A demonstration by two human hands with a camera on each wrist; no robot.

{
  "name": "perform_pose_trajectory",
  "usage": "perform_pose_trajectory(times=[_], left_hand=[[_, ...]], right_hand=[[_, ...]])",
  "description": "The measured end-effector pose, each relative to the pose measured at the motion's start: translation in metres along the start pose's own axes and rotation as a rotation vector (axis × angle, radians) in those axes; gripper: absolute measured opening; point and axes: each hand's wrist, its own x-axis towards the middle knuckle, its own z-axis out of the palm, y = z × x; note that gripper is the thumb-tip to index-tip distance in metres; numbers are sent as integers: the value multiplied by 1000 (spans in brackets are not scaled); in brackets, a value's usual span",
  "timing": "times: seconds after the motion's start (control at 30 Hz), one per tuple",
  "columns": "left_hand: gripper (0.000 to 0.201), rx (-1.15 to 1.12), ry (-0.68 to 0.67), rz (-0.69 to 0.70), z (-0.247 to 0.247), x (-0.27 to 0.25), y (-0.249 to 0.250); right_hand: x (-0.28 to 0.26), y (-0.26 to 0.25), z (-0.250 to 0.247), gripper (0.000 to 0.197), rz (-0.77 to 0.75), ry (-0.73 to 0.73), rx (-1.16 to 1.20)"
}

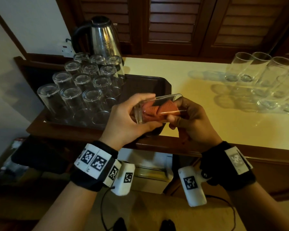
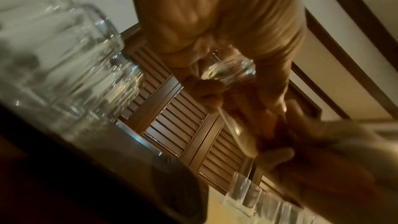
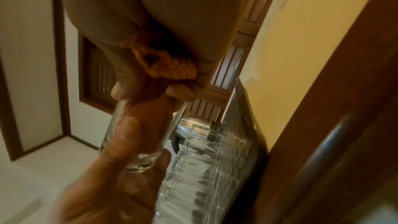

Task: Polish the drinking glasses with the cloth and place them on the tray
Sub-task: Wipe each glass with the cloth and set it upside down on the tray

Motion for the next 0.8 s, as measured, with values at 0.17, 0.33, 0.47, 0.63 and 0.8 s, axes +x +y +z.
perform_pose_trajectory(times=[0.17, 0.33, 0.47, 0.63, 0.8], left_hand=[[67, -322, -167, -333, -7, 11, 7], [60, -149, -62, -172, -11, 13, 9], [70, 217, -41, 163, -10, 9, 7], [61, -294, -92, -249, -8, 14, 13], [62, -194, -40, -107, -11, 14, 13]], right_hand=[[-1, -7, 1, 23, -35, 60, -70], [3, -8, 1, 20, -18, -13, -26], [-2, -4, -1, 13, 74, -10, 169], [1, -9, 0, 11, 3, 95, -2], [4, -6, 0, 12, -9, 38, -12]])
